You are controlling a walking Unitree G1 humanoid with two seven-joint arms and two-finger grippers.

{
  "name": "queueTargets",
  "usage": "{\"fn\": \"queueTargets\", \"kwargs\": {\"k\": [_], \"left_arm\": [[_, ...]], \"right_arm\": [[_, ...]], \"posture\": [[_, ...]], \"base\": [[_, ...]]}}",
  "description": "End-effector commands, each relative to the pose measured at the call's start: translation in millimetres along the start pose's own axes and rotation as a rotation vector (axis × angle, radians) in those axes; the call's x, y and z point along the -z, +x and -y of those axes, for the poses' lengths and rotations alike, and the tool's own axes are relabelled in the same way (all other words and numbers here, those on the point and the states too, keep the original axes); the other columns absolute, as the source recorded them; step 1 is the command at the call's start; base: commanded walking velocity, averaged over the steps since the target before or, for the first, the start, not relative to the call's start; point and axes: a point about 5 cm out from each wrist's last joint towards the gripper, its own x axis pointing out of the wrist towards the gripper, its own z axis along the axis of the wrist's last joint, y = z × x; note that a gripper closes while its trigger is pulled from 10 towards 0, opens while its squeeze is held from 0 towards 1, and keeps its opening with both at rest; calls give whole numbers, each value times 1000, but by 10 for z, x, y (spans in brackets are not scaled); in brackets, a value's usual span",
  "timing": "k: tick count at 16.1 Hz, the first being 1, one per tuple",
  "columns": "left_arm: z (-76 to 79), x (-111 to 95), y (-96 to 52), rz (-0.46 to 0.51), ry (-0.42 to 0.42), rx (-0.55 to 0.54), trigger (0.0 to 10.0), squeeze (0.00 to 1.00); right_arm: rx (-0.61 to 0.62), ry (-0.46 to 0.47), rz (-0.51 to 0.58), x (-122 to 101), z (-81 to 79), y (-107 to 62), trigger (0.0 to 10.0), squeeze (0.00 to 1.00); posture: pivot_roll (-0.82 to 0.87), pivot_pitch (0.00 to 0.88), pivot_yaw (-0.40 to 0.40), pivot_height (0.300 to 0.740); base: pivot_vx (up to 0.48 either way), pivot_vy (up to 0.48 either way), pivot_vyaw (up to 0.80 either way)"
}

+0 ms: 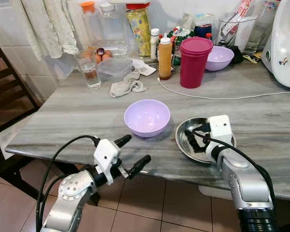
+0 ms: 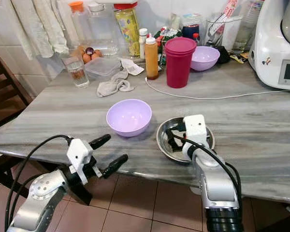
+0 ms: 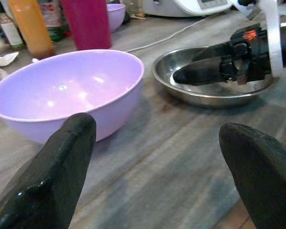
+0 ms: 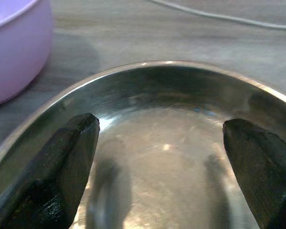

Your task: Setting the table

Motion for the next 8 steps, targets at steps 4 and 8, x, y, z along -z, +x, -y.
{"fn": "queueTargets", "kwargs": {"k": [4,8], "left_arm": [[8,14,-39,-20,17,12,10000,0],[10,14,-25,-18,20,14,10000,0]], "right_arm": [[-68,13,-38,36,-123,17,10000,0],[-79,15,-47,51,-153,45,10000,0]], "posture": [[-277,52,108,740],[-277,51,106,740]], "base": [[0,0,0],[0,0,0]]}}
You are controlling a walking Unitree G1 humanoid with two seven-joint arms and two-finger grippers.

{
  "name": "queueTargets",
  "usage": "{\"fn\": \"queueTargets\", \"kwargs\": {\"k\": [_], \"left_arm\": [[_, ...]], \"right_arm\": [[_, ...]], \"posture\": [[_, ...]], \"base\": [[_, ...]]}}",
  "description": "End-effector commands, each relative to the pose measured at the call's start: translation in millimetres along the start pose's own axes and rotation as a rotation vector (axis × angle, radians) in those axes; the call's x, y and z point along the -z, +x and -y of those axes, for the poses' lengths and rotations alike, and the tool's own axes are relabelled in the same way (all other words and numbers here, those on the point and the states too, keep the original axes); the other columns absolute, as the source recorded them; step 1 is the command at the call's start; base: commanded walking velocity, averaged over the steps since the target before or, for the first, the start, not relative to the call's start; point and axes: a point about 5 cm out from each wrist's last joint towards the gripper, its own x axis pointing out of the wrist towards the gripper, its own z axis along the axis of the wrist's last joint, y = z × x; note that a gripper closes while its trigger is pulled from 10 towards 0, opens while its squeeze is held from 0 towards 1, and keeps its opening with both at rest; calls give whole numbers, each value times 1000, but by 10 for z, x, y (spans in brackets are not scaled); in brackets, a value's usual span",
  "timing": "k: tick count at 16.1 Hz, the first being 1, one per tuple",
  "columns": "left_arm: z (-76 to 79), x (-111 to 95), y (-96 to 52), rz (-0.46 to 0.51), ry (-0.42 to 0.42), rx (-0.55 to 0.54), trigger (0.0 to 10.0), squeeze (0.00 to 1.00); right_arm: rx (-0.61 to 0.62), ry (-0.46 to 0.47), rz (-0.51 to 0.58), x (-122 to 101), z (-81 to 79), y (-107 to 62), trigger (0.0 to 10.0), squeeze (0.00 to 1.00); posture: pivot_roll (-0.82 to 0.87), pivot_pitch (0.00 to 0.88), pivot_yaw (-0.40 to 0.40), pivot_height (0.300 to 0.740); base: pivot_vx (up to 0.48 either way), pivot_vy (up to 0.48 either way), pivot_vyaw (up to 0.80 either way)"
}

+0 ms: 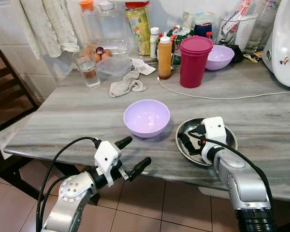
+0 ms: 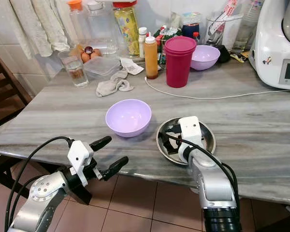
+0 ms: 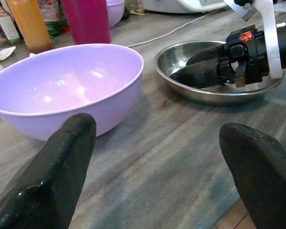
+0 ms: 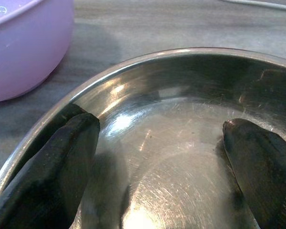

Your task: Setting the table

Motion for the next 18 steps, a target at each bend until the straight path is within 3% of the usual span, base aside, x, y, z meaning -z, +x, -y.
{"fn": "queueTargets", "kwargs": {"k": [1,18], "left_arm": [[0,-10,-7,-9,24,13,10000,0],[32,12,33,-13,17,14,10000,0]], "right_arm": [[-26,9,-25,31,-64,39,10000,0],[-127,25,24,-109,-274,181,10000,0]], "posture": [[-277,51,106,740],[-284,52,99,740]], "base": [[0,0,0],[0,0,0]]}}
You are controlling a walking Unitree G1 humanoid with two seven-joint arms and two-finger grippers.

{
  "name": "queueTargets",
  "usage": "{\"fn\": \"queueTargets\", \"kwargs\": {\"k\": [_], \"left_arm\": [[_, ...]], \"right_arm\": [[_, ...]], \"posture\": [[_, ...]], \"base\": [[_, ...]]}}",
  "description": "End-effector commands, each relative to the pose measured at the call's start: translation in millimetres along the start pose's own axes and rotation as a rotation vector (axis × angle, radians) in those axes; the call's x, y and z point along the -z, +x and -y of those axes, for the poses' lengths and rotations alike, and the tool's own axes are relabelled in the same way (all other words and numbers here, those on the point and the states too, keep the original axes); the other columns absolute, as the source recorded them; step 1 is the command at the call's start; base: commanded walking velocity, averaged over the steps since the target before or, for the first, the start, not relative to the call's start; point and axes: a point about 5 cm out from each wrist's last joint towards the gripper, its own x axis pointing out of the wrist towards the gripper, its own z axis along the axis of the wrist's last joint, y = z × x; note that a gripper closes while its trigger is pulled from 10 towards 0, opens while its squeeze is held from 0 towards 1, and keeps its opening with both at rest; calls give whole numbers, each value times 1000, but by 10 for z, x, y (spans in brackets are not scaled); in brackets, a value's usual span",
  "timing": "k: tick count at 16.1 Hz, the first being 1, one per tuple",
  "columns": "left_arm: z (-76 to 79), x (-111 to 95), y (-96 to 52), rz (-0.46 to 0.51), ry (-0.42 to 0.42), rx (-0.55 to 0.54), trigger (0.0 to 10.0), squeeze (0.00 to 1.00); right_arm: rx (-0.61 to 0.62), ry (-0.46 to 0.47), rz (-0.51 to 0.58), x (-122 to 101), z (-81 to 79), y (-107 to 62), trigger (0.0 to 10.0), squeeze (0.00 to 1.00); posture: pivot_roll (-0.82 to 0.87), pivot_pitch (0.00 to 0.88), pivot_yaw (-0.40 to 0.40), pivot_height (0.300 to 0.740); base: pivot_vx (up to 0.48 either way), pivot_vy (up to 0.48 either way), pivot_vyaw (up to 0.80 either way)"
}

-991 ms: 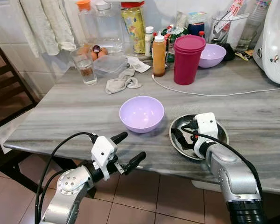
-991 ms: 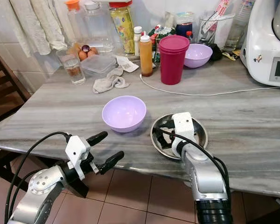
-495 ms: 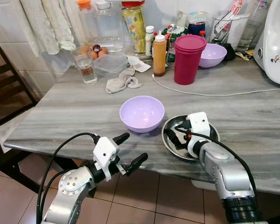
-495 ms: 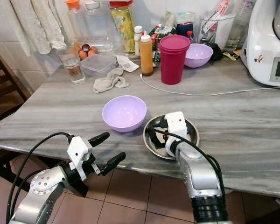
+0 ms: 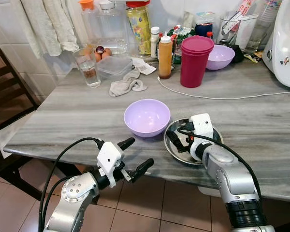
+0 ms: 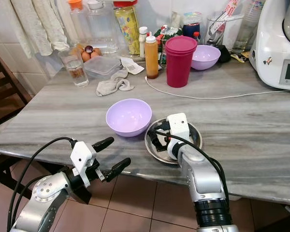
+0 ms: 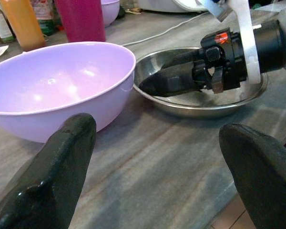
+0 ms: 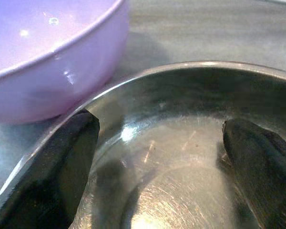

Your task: Setting the table

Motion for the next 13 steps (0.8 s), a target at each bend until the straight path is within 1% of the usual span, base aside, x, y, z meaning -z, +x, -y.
{"fn": "queueTargets", "kwargs": {"k": [1,4,7,10,11,13], "left_arm": [[-15,0,4,-10,19,2,10000,0],[-10,7,3,-12,20,-1,10000,0],[-8,13,-3,-12,20,-7,10000,0],[-7,12,2,-11,20,-9,10000,0],[-25,5,-2,-8,21,-15,10000,0],[-55,-18,-17,4,23,-22,10000,0]], "right_arm": [[-32,-7,17,-67,-85,60,10000,0],[-61,-5,27,-78,-160,103,10000,0],[-66,7,31,-76,-165,113,10000,0],[-72,16,55,-101,-140,49,10000,0],[-56,24,119,-156,-80,-51,10000,0],[-45,39,193,-208,-49,-175,10000,0]], "posture": [[-283,51,99,740],[-276,50,93,740],[-274,48,92,740],[-277,47,89,740],[-281,44,88,740],[-289,39,90,740]], "base": [[0,0,0],[0,0,0],[0,0,0],[0,0,0],[0,0,0],[0,0,0]]}}
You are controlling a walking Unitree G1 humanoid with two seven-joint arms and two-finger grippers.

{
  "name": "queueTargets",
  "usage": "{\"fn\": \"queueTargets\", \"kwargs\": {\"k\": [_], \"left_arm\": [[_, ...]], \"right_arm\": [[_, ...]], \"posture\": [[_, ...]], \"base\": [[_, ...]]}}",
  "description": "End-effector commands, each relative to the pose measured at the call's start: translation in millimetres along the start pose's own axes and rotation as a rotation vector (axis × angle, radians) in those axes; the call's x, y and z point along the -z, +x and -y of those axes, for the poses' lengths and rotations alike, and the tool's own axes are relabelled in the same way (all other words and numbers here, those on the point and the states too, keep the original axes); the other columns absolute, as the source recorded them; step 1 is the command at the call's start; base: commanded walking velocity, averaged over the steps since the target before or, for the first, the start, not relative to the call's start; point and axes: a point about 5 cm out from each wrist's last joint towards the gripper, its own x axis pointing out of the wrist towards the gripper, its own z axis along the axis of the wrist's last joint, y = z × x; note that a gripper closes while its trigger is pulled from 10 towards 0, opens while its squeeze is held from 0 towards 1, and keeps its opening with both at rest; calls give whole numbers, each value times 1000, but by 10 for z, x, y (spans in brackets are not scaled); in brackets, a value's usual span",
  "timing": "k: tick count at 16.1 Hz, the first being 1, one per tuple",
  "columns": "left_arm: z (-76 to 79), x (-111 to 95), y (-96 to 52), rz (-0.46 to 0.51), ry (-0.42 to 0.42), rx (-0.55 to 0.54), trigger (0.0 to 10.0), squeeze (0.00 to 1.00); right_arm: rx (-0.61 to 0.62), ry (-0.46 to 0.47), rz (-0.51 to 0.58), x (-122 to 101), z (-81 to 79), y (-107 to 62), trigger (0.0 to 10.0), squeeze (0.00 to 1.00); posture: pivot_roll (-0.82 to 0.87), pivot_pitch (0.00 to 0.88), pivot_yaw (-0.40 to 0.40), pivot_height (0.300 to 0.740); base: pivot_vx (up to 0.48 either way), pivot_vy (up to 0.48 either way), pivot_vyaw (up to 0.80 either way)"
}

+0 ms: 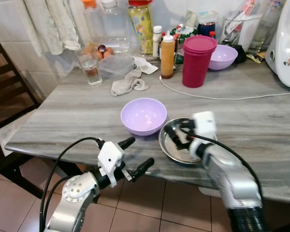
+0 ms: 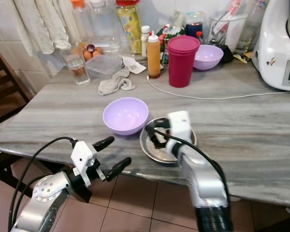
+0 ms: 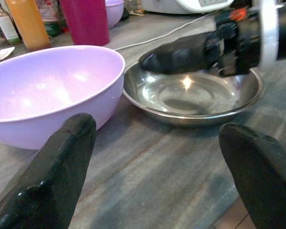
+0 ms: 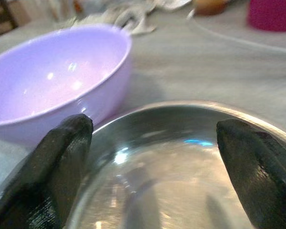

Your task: Setting the table

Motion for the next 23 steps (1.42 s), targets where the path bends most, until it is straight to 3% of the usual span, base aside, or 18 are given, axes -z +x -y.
{"fn": "queueTargets", "kwargs": {"k": [1,5,6,7,8,14,17,19,21,23], "left_arm": [[-68,-23,-44,3,8,-12,10000,0],[-165,-37,-69,2,20,-23,10000,0],[-240,-62,-66,10,30,-76,10000,0],[-367,-79,-70,9,62,-195,10000,0],[-467,-85,-76,19,17,-276,10000,0],[-555,-163,-120,49,17,-367,10000,0],[-759,-232,-193,13,123,-666,10000,0],[-776,-206,-201,5,124,-720,10000,0],[-800,-140,-229,-4,69,-790,10000,0],[-782,-90,-266,-18,63,-800,10000,0]], "right_arm": [[-5,-20,97,-133,-36,-86,10000,0],[96,-70,218,-262,-65,-217,10000,0],[197,-127,252,-309,-21,-253,10000,0],[250,-117,261,-321,4,-272,10000,0],[302,-115,306,-360,48,-306,10000,0],[306,-46,240,-245,54,-337,10000,0],[318,-37,316,-277,67,-389,10000,0],[339,-19,321,-269,108,-383,10000,0],[345,-40,324,-287,147,-389,10000,0],[350,-43,319,-277,171,-409,10000,0]], "posture": [[-293,36,92,740],[-314,25,105,740],[-319,24,109,740],[-320,24,110,740],[-325,21,113,740],[-312,19,113,740],[-289,14,111,740],[-279,5,107,740],[-275,0,102,740],[-272,0,96,740]], "base": [[0,0,0],[0,0,0],[0,0,0],[0,0,0],[0,0,0],[0,0,0],[0,0,0],[0,0,0],[0,0,0],[0,0,0]]}}
